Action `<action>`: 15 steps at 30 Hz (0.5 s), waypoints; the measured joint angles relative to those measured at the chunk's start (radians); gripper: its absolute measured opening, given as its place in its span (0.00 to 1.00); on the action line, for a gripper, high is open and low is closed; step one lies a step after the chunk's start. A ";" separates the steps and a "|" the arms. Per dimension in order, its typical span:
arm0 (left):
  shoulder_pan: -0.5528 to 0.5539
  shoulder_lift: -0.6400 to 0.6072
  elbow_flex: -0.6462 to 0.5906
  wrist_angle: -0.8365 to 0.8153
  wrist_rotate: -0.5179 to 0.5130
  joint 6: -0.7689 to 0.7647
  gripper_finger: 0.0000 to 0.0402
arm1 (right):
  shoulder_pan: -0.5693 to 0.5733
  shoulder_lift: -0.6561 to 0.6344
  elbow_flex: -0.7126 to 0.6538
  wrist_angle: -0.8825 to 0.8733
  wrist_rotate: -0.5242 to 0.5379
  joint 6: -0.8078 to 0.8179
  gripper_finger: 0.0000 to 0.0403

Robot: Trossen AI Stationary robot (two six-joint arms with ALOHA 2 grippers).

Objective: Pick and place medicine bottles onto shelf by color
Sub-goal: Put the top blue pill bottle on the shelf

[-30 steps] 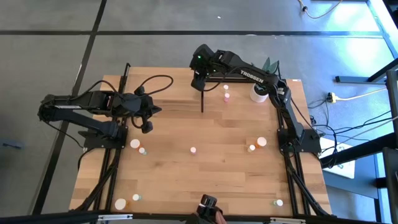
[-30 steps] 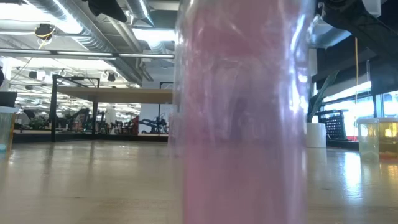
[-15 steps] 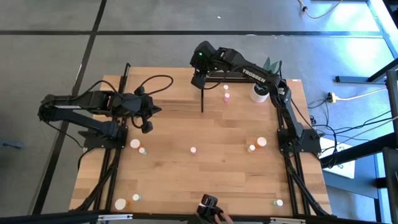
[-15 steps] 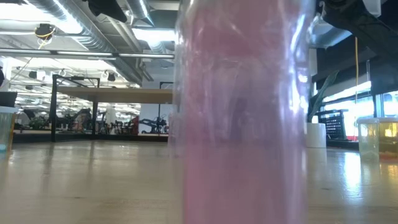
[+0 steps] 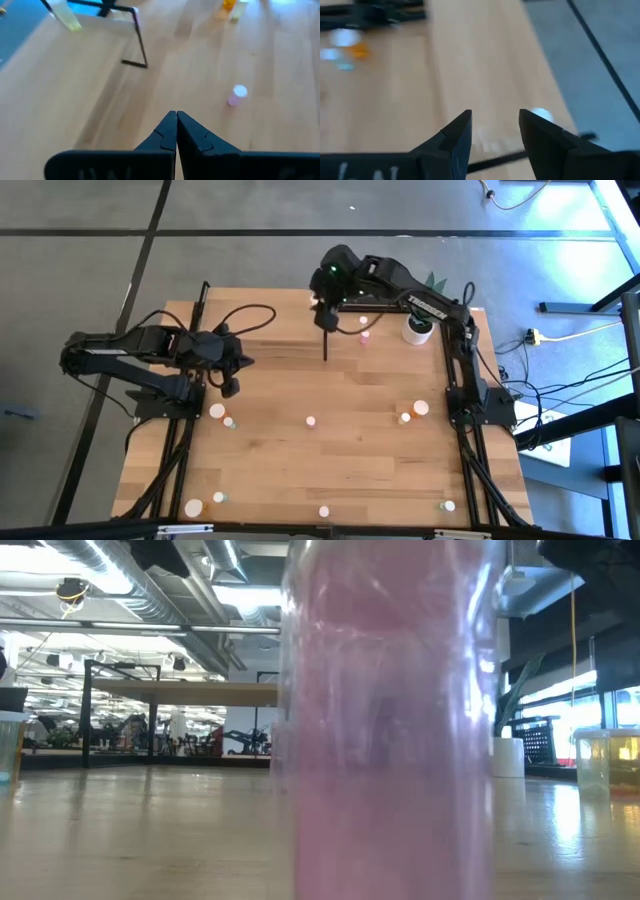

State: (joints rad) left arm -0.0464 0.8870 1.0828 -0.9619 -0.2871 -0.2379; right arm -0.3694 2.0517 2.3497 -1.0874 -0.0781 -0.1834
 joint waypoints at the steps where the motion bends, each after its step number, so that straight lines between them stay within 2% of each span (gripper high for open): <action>1: -0.006 -0.003 0.000 -0.017 0.014 -0.013 0.00 | 0.018 -0.012 0.000 -0.010 -0.017 -0.016 0.41; 5: -0.036 -0.006 0.000 -0.058 0.072 -0.024 0.00 | 0.097 -0.055 0.000 -0.061 -0.073 -0.088 0.41; 9: -0.077 -0.005 0.000 -0.106 0.149 -0.022 0.00 | 0.183 -0.073 0.000 -0.145 -0.083 -0.160 0.41; 15: -0.145 0.004 0.000 -0.239 0.214 -0.150 0.00 | 0.287 -0.074 0.000 -0.201 -0.083 -0.167 0.41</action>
State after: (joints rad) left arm -0.1914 0.8915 1.0828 -1.2007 -0.0729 -0.3876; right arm -0.0823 1.9774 2.3497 -1.2881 -0.1616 -0.3504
